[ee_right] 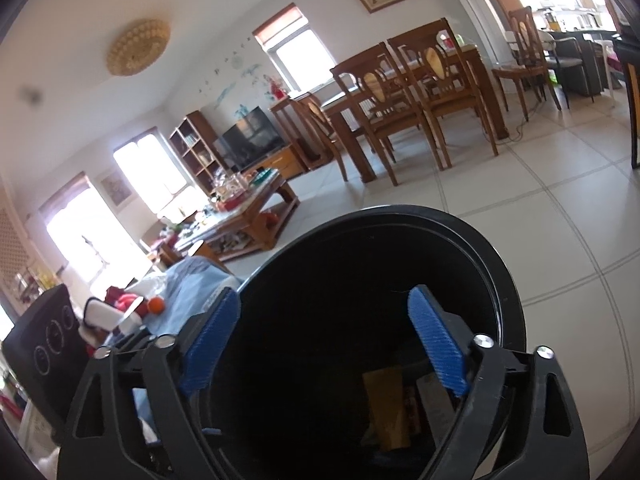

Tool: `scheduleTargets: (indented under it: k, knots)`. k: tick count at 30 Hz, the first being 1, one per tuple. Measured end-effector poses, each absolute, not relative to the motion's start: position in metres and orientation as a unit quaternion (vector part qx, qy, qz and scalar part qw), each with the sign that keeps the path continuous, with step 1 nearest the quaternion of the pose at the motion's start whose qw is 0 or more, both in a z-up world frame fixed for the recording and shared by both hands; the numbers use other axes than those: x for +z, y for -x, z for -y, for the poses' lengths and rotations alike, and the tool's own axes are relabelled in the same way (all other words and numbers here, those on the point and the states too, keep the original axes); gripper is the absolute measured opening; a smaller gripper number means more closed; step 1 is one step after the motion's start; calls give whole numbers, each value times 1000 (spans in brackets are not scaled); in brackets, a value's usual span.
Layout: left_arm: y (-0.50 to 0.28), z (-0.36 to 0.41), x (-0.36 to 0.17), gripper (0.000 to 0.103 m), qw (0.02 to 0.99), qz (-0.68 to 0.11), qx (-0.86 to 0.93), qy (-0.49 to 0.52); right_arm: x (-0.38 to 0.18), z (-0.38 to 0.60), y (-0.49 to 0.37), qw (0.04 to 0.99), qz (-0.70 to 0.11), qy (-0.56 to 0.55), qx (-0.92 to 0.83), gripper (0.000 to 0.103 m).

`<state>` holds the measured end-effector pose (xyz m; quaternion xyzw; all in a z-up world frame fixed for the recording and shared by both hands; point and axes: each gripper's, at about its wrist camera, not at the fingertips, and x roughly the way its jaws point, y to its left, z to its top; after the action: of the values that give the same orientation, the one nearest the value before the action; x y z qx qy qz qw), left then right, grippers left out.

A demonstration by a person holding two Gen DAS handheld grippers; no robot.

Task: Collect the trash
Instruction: 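Open both tools to drop the wrappers into the black bin, then grasp the purple bottle with left tool while right tool grasps white paper roll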

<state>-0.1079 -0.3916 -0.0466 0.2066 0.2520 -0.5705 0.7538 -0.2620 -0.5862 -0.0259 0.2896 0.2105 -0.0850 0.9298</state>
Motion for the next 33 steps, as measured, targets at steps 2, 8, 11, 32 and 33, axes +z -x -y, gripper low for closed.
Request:
scheduleTargets:
  k: [2,8,11,32,33]
  knots:
    - [106,391,-46,98,754,-252,-571,-203,-25,584,261,929,-212,-291,-82,93]
    - [108,384,-46,98,756,-249,-572,-196,-21,579,257,928,-220,-289,-83,98]
    - [109,380,-46,98,756,-246,-574,-196,-21,577,253,922,-236,-292,-90,98]
    - [87,272,-12,98,813,-216,-521,-142,19,489,181,928,-300,-205,-88,98]
    - [81,260,-11,98,820,-220,-510,-135,21,479,172,929,-302,-196,-82,98]
